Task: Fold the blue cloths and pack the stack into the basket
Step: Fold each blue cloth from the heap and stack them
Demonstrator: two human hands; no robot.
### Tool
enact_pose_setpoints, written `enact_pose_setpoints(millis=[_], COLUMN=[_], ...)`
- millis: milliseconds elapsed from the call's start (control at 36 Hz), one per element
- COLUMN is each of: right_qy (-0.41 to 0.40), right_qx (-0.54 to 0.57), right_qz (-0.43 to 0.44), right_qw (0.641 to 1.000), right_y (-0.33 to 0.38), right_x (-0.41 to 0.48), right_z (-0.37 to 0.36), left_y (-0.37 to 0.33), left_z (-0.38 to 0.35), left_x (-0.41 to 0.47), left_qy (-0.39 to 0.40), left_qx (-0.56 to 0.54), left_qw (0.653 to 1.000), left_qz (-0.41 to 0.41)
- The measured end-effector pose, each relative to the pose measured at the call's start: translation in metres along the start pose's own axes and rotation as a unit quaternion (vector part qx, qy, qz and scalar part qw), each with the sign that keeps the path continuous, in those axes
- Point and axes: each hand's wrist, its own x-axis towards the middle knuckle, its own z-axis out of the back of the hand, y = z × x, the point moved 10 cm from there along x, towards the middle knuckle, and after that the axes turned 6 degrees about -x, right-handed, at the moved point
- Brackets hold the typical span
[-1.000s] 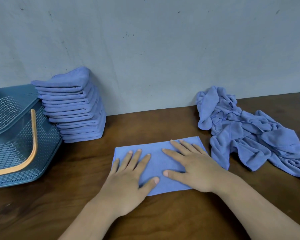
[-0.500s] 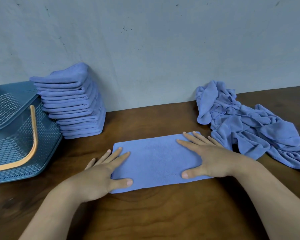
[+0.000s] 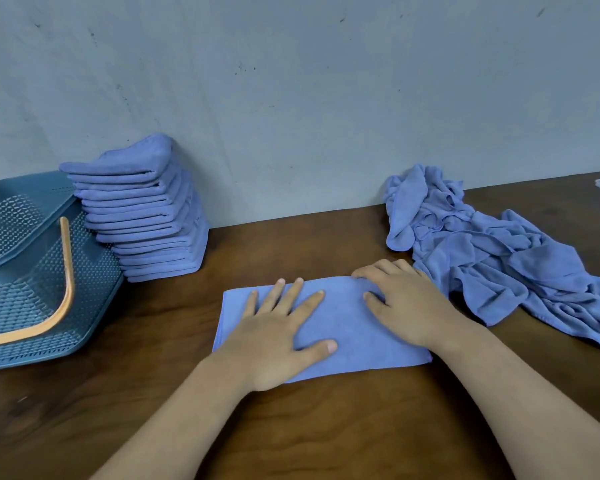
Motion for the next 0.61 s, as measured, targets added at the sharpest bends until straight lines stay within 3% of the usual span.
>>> enact_pose_setpoints(millis=[361, 528, 611], right_qy=[0.057, 0.030, 0.039], right_qx=[-0.014, 0.232, 0.303], right_qz=[-0.052, -0.122, -0.129], right_qw=[0.997, 0.965, 0.943], right_y=[0.005, -0.007, -0.015], right_x=[-0.008, -0.012, -0.014], right_z=[0.004, 0.013, 0.013], left_y=[-0.007, 0.004, 0.029], left_z=[-0.006, -0.002, 0.011], left_x=[-0.031, -0.032, -0.034], left_qy=[-0.003, -0.036, -0.080], left_qx=[0.005, -0.026, -0.062], left_qw=[1.000, 0.998, 0.990], left_qz=[0.000, 0.047, 0.100])
